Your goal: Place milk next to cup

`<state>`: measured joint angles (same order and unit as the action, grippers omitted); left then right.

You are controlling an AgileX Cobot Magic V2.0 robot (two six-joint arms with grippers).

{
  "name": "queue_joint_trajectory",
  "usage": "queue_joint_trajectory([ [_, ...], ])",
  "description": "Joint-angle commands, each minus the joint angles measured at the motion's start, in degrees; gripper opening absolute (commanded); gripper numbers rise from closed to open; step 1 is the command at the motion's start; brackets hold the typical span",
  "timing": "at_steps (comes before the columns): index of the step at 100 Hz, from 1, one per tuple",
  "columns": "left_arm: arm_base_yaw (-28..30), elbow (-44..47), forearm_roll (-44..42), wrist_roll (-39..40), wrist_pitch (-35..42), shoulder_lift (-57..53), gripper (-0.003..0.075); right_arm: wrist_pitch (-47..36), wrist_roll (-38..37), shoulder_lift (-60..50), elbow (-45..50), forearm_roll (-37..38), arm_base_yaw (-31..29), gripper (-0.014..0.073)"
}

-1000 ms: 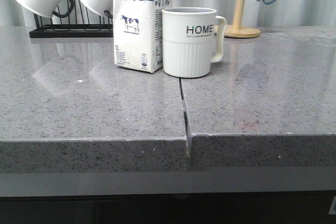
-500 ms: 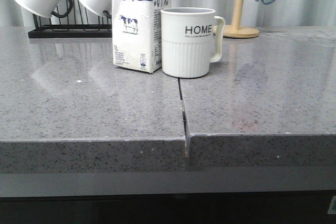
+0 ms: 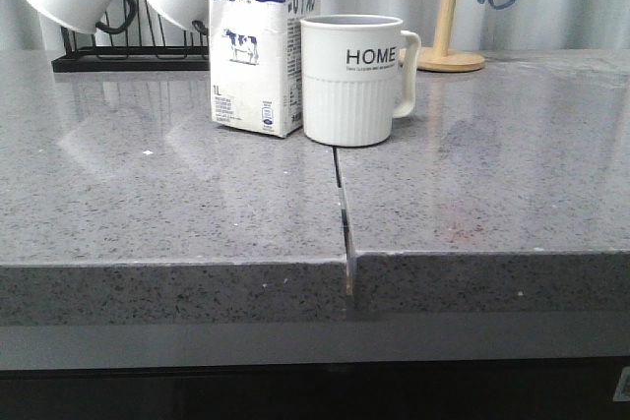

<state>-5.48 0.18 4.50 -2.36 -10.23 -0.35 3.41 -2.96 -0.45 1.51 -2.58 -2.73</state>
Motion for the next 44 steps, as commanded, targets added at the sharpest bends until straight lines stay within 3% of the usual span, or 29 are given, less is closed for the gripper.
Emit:
queue_joint_trajectory([
  [1, 0.2, 2.3, 0.5, 0.5, 4.6, -1.8, -0.002, -3.4, 0.1, -1.3, -0.9, 0.9, -0.3, -0.0068],
  [44, 0.2, 2.3, 0.5, 0.5, 4.6, -1.8, -0.0021, -5.3, 0.1, -1.3, -0.9, 0.9, -0.3, -0.0068],
])
